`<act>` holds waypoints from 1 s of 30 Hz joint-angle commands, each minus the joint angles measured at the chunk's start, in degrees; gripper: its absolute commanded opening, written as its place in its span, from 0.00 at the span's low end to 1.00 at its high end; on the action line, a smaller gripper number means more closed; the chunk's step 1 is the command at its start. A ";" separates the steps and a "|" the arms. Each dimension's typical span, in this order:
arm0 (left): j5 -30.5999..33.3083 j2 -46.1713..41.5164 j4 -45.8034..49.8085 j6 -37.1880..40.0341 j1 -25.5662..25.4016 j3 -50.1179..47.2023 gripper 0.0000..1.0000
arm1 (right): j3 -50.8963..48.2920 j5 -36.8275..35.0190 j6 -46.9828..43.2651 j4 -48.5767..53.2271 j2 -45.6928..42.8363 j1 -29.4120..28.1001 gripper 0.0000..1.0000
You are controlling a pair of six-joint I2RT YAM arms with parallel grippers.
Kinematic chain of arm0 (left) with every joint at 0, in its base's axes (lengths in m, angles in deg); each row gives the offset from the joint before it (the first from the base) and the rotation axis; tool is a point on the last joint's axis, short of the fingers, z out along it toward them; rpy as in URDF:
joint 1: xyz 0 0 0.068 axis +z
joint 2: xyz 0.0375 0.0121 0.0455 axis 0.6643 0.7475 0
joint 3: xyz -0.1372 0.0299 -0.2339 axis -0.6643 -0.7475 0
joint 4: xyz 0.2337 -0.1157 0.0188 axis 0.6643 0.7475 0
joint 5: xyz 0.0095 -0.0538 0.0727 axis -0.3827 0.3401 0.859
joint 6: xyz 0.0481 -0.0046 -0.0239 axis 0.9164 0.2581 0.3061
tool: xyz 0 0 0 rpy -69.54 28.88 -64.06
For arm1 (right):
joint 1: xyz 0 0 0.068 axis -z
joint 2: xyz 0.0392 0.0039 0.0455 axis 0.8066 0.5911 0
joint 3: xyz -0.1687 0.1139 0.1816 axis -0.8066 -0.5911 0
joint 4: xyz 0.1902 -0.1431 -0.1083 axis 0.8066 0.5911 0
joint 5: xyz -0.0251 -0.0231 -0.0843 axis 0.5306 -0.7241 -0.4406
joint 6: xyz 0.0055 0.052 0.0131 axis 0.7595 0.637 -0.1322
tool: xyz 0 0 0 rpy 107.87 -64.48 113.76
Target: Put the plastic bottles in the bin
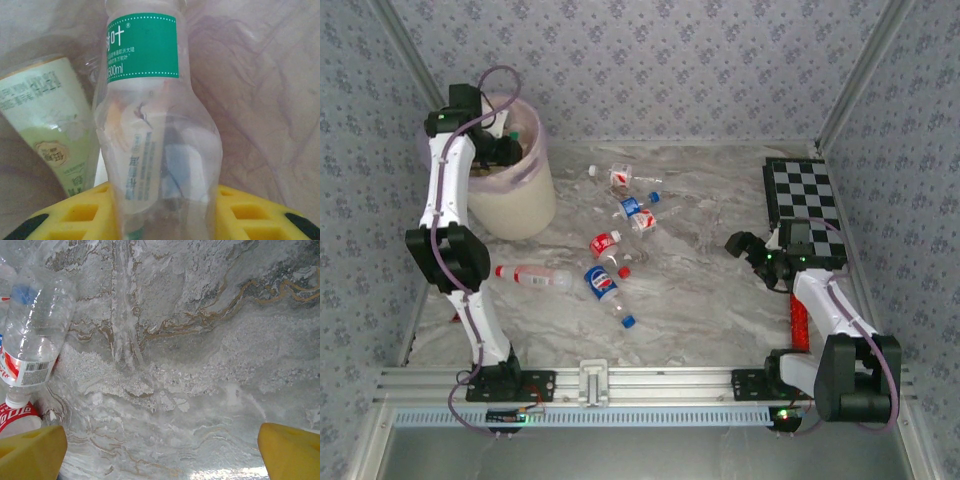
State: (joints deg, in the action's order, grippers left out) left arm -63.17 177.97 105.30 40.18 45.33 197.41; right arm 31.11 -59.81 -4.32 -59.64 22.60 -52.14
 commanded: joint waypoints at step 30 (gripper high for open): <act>-9.29 3.58 10.31 2.83 -7.57 10.42 0.58 | 1.60 -0.01 -1.49 2.29 -1.99 0.22 1.00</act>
State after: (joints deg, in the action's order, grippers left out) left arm -69.58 180.77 105.58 43.41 38.99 203.68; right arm 31.77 -59.64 -4.71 -58.73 21.68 -52.14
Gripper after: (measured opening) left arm 0.560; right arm 0.998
